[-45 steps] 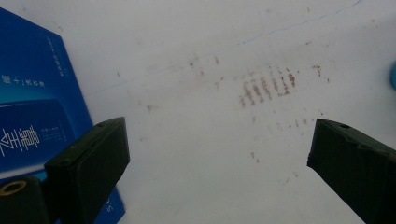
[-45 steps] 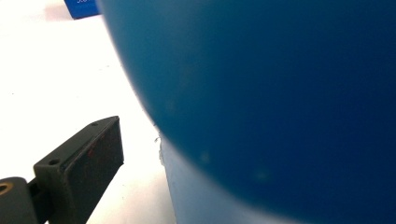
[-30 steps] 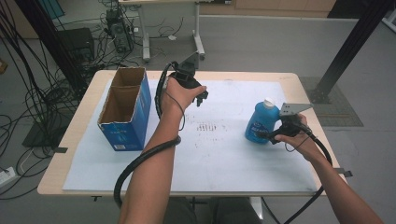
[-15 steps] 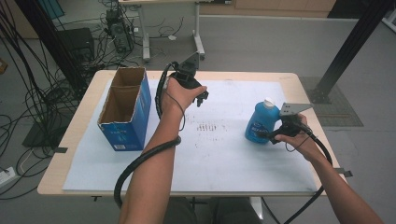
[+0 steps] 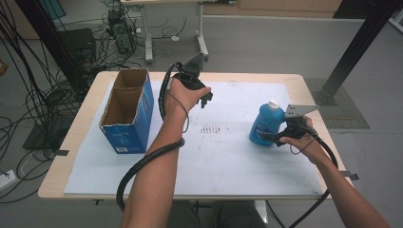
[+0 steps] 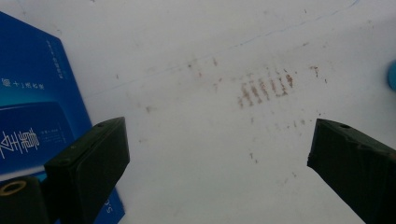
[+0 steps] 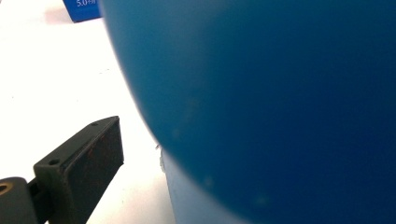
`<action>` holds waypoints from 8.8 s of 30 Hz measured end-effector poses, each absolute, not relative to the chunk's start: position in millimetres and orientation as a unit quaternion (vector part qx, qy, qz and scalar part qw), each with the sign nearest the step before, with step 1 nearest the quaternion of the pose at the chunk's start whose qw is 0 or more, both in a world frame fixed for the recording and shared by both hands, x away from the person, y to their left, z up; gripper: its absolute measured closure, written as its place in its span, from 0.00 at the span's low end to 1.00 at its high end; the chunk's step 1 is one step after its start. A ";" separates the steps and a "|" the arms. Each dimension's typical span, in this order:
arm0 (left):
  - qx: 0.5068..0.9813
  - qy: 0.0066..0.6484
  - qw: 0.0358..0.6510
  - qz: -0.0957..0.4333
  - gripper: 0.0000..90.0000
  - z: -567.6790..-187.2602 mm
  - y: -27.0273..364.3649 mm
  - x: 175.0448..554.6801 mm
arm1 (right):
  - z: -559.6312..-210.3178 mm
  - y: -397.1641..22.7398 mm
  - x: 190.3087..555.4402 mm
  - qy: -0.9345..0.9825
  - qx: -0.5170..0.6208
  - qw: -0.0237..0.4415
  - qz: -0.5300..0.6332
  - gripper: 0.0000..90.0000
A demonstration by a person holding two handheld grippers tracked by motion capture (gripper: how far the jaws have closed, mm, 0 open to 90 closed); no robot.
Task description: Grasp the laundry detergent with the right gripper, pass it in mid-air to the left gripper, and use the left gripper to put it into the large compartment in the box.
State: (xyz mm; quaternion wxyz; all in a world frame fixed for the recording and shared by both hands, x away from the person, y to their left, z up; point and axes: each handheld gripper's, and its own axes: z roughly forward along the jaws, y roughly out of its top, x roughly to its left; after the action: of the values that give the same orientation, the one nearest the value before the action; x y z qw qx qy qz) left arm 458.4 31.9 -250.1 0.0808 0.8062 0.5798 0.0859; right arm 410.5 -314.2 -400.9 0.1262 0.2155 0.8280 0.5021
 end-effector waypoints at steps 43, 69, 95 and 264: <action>0.807 0.579 0.080 0.088 0.06 -248.2 32.1 458.0 | -399.7 -312.7 409.4 0.826 0.213 0.131 0.505 0.02; 0.808 0.577 0.080 0.089 0.06 -249.5 33.7 456.6 | -399.8 -313.0 414.3 0.828 0.204 0.131 0.505 0.37; 0.811 0.573 0.078 0.092 0.06 -246.9 33.0 455.3 | -400.5 -312.0 416.4 0.829 0.203 0.121 0.506 0.46; 0.901 0.420 0.063 0.086 0.06 -168.6 65.6 443.1 | -318.1 -254.1 428.8 0.843 0.241 0.087 0.473 0.49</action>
State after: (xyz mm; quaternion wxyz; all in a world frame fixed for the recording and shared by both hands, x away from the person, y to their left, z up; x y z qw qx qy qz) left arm 443.1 65.6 -168.6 0.0626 0.9012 0.4202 0.0856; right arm 428.8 -254.1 -318.1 0.0868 0.2410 0.8430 0.4731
